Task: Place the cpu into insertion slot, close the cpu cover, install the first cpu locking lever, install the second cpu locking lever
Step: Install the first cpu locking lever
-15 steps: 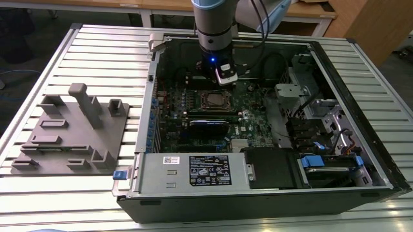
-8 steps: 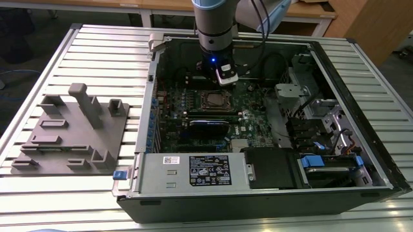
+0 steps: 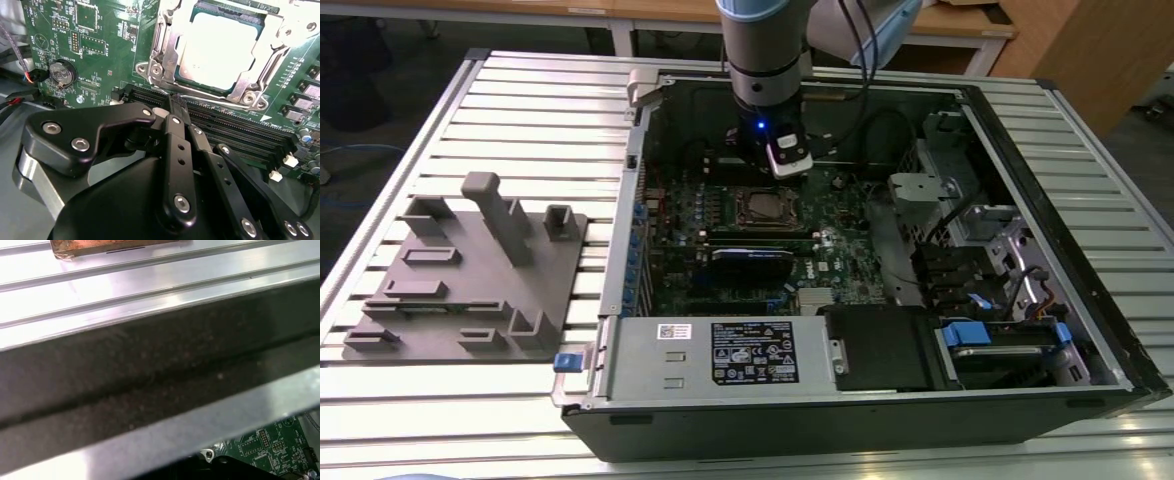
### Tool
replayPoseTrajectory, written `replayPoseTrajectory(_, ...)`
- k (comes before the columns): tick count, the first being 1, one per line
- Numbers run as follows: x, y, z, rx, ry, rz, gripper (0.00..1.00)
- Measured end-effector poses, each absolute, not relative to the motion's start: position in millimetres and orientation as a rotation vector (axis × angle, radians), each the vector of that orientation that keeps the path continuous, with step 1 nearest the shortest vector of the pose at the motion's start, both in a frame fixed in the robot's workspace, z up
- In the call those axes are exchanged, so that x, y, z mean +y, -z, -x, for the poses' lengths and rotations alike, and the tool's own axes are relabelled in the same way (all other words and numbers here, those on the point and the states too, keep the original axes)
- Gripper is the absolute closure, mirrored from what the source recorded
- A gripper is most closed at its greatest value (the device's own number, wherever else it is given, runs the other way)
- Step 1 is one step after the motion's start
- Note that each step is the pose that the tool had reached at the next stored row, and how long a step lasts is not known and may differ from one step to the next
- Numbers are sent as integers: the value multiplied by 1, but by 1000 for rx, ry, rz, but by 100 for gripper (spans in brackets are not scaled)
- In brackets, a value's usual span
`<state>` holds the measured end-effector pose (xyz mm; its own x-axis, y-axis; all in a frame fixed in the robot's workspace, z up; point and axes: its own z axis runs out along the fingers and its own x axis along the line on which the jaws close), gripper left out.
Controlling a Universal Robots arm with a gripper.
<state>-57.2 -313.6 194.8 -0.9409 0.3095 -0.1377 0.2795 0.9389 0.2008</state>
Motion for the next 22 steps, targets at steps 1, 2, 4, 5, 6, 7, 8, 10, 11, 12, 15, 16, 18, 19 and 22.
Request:
replayPoseTrajectory(1, -314, -195, 57, 2928, -267, -448, 90)
replayPoseTrajectory(2, -314, -195, 57, 2928, -267, -448, 90)
replayPoseTrajectory(4, -314, -194, 57, 2928, -267, -448, 90)
replayPoseTrajectory(5, -314, -194, 57, 2928, -267, -448, 90)
replayPoseTrajectory(6, -314, -194, 57, 2928, -267, -448, 90)
replayPoseTrajectory(7, -314, -194, 56, 2927, -267, -448, 90)
replayPoseTrajectory(8, -314, -194, 56, 2927, -267, -448, 90)
replayPoseTrajectory(10, -314, -194, 56, 2927, -267, -451, 90)
replayPoseTrajectory(11, -314, -194, 56, 2926, -266, -456, 90)
replayPoseTrajectory(12, -314, -194, 56, 2925, -266, -462, 90)
replayPoseTrajectory(15, -315, -193, 56, 2920, -264, -485, 90)
replayPoseTrajectory(16, -315, -193, 56, 2917, -263, -494, 90)
replayPoseTrajectory(18, -315, -193, 56, 2916, -262, -501, 90)
replayPoseTrajectory(19, -315, -193, 56, 2916, -262, -501, 90)
replayPoseTrajectory(22, -315, -193, 56, 2916, -265, -502, 90)
